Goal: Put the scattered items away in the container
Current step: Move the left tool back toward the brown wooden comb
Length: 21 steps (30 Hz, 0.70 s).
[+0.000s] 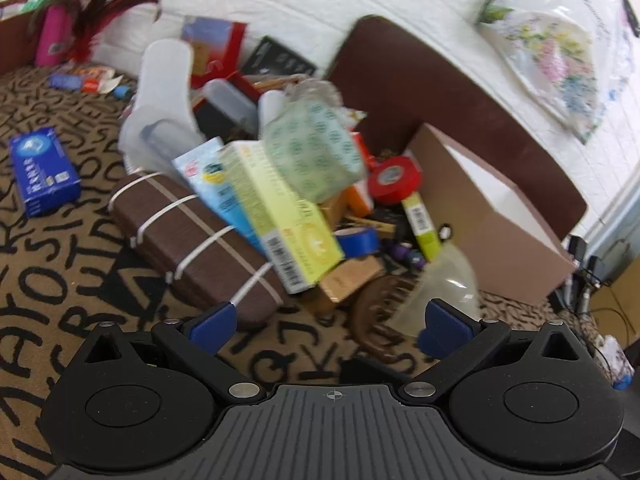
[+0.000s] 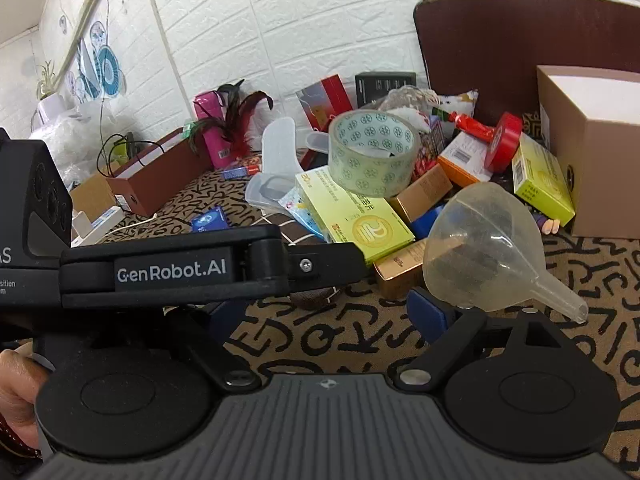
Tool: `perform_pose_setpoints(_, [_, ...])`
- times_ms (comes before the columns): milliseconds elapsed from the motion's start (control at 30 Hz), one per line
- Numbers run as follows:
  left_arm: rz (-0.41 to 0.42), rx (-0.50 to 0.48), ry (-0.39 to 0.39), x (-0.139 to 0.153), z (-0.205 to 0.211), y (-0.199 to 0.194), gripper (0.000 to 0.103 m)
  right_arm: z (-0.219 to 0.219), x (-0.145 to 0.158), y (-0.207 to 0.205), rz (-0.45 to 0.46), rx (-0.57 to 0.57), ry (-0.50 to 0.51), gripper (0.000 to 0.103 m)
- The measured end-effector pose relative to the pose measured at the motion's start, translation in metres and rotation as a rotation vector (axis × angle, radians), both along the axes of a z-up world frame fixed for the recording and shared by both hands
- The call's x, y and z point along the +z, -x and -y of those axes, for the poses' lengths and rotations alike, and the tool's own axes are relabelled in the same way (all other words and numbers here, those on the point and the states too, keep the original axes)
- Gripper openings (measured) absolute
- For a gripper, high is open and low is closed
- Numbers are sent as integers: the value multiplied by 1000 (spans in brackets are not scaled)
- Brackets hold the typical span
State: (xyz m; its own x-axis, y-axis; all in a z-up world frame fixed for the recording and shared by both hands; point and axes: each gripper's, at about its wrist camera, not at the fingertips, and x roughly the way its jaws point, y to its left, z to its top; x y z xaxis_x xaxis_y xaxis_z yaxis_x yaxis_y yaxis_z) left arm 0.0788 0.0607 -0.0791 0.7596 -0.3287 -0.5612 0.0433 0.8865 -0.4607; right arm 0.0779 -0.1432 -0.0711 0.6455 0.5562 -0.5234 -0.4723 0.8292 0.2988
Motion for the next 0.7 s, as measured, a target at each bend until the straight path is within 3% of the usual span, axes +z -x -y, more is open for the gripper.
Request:
perform_pose_setpoints(167, [-37, 33, 54, -11, -14, -8, 103, 5, -7, -12, -12, -22, -9, 89])
perform_pose_setpoints(600, [-55, 7, 61, -17, -4, -26, 103, 40, -36, -51, -73, -181, -27, 90])
perform_pose_setpoints(700, [-65, -6, 55, -18, -2, -26, 102, 43, -45, -58, -116, -180, -60, 83])
